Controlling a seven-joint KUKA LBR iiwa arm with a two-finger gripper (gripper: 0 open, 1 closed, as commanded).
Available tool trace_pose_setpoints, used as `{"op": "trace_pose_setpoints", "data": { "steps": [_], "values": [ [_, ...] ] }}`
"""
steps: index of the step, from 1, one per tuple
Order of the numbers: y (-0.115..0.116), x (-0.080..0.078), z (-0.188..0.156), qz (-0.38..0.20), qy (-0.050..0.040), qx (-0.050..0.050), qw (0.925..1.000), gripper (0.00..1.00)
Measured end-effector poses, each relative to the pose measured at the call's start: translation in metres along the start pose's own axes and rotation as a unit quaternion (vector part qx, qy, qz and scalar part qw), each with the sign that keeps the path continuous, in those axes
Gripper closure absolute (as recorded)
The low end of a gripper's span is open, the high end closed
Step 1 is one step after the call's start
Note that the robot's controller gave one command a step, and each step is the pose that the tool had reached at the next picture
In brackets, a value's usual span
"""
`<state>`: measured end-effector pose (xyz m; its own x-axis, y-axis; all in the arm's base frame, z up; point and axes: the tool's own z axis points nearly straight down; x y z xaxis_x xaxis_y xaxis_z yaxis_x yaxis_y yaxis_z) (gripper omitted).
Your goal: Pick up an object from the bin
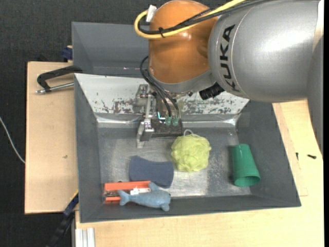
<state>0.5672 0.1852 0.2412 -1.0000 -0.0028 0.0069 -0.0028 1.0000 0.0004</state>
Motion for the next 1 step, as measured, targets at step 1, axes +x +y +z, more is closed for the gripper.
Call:
{"op": "trace_pose_setpoints", "data": {
  "steps": [1],
  "values": [
    [-0.0011, -0.0018, -0.0047, 0.001, -0.0043, -0.001, 1.0000, 0.00]
  ]
}}
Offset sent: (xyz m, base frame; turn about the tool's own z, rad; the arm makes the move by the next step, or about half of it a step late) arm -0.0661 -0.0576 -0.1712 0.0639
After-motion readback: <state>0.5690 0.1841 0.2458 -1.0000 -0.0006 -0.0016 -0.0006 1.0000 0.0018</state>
